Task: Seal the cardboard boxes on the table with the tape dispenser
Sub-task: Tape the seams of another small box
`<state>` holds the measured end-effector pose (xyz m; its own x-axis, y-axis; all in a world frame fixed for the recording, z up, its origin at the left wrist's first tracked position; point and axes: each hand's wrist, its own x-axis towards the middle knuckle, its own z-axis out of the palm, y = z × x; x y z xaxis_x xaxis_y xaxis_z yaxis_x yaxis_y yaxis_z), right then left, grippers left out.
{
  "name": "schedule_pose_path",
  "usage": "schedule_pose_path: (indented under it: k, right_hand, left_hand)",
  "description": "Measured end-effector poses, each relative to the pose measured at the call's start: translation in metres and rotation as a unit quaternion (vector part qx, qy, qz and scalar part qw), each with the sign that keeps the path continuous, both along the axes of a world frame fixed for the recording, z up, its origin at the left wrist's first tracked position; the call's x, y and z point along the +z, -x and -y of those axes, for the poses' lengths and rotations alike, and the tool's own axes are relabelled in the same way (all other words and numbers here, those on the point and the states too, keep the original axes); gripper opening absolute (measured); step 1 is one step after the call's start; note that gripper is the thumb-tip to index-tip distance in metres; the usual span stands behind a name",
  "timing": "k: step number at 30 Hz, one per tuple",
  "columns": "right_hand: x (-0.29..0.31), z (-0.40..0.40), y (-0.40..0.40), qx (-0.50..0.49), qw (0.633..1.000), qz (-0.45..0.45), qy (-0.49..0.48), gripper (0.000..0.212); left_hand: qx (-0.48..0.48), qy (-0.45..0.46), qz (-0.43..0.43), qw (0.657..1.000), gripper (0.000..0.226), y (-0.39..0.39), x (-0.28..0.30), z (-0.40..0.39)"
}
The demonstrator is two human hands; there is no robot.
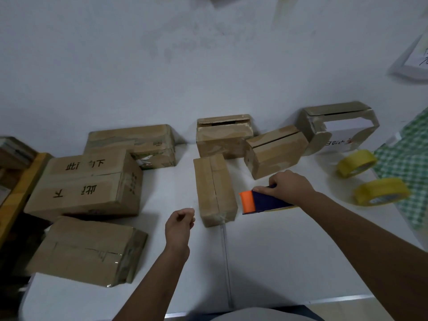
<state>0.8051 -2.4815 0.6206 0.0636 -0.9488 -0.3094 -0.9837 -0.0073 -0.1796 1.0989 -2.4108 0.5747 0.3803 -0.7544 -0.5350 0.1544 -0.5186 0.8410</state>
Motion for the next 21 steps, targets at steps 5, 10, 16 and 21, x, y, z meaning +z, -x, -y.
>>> schedule_pose_path:
  k: [5,10,16,21]
  right_hand:
    - [-0.004,0.003,-0.001,0.0,1.0,0.009,-0.001,0.064]
    - [-0.011,0.002,0.002,0.006,1.0,0.004,-0.002,0.063]
    - [-0.014,0.005,0.003,0.013,1.0,0.016,-0.015,0.062]
    - [-0.017,0.008,0.0,0.022,0.999,0.006,-0.023,0.061]
  left_hand:
    - [0.017,-0.013,0.002,1.0,0.008,0.001,-0.005,0.0]
    - [0.024,-0.032,0.002,0.999,0.015,0.007,-0.012,0.0]
    - [0.026,-0.045,0.025,0.998,0.021,0.011,-0.015,0.003]
    - [-0.016,-0.061,0.044,0.997,0.036,0.014,-0.018,0.005]
